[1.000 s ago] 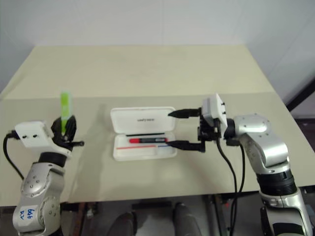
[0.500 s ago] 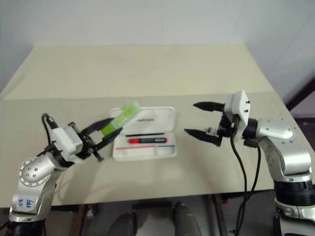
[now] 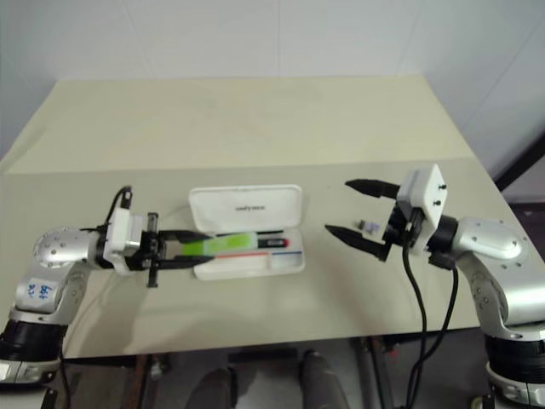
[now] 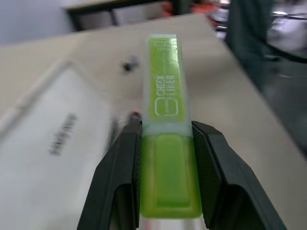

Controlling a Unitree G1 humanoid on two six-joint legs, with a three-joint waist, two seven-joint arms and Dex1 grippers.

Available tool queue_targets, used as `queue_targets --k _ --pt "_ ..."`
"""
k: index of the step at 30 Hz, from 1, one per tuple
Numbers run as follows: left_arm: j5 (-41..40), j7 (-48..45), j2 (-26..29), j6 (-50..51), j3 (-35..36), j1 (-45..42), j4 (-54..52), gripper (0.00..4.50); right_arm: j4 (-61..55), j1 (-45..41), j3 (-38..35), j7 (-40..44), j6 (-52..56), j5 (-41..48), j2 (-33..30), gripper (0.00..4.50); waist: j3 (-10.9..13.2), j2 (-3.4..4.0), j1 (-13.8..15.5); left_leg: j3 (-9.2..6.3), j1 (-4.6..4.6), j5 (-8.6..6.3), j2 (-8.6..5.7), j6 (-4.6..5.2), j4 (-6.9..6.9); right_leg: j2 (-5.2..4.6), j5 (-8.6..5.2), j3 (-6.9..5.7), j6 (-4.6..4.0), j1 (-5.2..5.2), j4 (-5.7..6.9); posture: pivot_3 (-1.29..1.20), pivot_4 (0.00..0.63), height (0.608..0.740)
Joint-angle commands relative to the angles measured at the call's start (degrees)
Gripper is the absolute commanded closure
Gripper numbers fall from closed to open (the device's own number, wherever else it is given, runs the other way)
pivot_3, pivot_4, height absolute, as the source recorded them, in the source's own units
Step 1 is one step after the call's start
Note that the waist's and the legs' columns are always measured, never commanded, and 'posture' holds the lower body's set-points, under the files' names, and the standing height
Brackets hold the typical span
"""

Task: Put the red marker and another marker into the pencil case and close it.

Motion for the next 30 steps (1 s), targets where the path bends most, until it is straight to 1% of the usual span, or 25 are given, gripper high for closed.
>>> queue_targets --k 1,5,7,10,15,22,30 --pt "0.91 -4.49 -0.23 -1.52 -2.01 -3.86 3.59 3.46 -3.15 0.68 -2.68 -1.45 0.39 1.59 -0.97 0.0 0.0 0.0 0.04 0.0 -0.01 -0.01 0.0 0.01 0.0 0.0 0.01 0.0 0.03 0.0 0.0 0.0 0.15 0.74" --pt "3.95 -6.1 -0.35 -2.99 -4.26 -5.41 6.16 3.46 -4.13 1.32 -3.14 -2.2 0.92 2.07 -1.25 0.0 0.0 0.0 0.02 0.0 -0.01 -0.01 0.0 0.02 0.02 0.0 0.02 0.0 0.05 0.01 0.0 0.0 0.15 0.74" --pt "6.39 -6.37 -0.64 -6.02 -5.29 -5.64 7.42 3.46 -4.65 1.67 -3.45 -2.6 1.23 2.27 -1.33 0.0 0.0 0.0 0.05 0.0 -0.01 -0.02 0.0 0.03 0.01 0.0 0.03 0.0 0.07 0.0 0.01 0.0 0.15 0.74" --pt "9.63 -3.9 -1.59 -7.96 -6.24 -5.91 8.81 3.46 -5.33 2.13 -3.83 -3.23 1.6 2.45 -1.34 0.0 0.0 0.0 0.09 0.0 0.0 -0.02 0.0 0.03 0.02 0.0 0.04 0.0 0.09 0.01 0.01 0.0 0.15 0.74" --pt "13.14 1.08 -3.11 -6.47 -6.99 -6.5 8.7 3.46 -6.79 3.23 -4.07 -4.49 1.9 2.92 -1.04 0.0 0.0 0.0 0.15 0.0 -0.01 -0.02 0.0 0.03 0.05 0.0 0.06 0.0 0.13 0.01 0.04 0.0 0.15 0.74" --pt "15.21 4.03 -3.48 -4.69 -7.64 -7.85 9.11 3.46 -7.32 3.24 -3.59 -5.53 1.9 3.34 -0.79 0.0 0.0 0.0 0.16 -0.01 -0.01 -0.02 0.0 0.03 0.08 0.0 0.09 0.0 0.18 0.01 0.09 0.0 0.15 0.74" --pt "15.02 3.01 -2.88 -4.18 -8.12 -7.58 8.16 3.46 -6.93 2.77 -3.06 -5.66 1.5 3.24 -0.7 0.0 0.0 0.0 0.19 -0.01 0.0 -0.02 0.0 0.03 0.06 0.0 0.16 0.0 0.32 0.0 0.1 0.0 0.15 0.74"
